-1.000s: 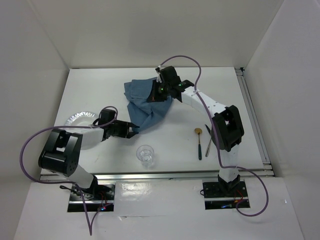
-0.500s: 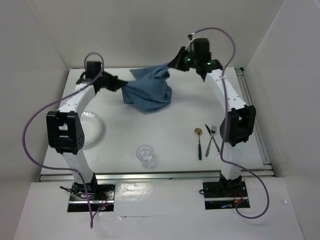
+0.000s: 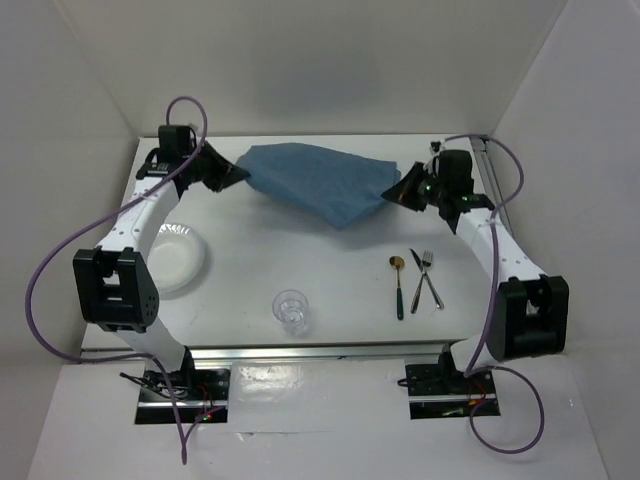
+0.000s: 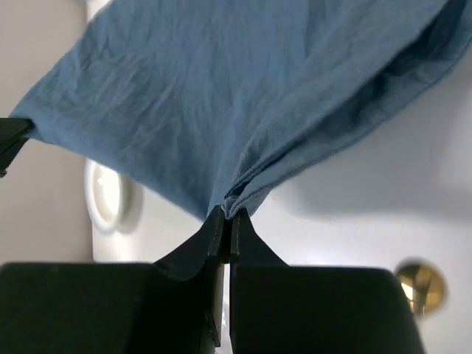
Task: Set the dinner table for one person
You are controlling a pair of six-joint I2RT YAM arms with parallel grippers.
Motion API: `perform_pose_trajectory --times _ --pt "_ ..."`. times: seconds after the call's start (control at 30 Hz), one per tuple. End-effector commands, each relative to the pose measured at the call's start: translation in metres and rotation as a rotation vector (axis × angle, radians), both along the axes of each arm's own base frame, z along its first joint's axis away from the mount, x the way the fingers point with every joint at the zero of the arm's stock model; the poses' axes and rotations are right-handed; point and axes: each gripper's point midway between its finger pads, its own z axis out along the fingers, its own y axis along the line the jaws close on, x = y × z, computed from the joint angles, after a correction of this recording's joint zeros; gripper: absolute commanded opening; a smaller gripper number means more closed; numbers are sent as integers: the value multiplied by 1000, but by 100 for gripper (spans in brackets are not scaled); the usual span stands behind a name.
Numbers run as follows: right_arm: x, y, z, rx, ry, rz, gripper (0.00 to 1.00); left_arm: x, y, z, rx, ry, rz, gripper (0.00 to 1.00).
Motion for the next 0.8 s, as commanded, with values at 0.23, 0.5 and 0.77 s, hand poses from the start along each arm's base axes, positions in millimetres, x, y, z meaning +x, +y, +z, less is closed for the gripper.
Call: perform_pose_trajectory --times 0.23,0.5,0.77 --pt "-59 -7 -23 -38 29 -3 0 -70 11 -67 176 134 -121 0" --pt "-103 -22 -82 -114 187 -59 19 -96 15 -103 224 288 -187 100" --pt "-117 -32 -90 -154 239 -77 60 -88 43 -94 369 306 -86 90"
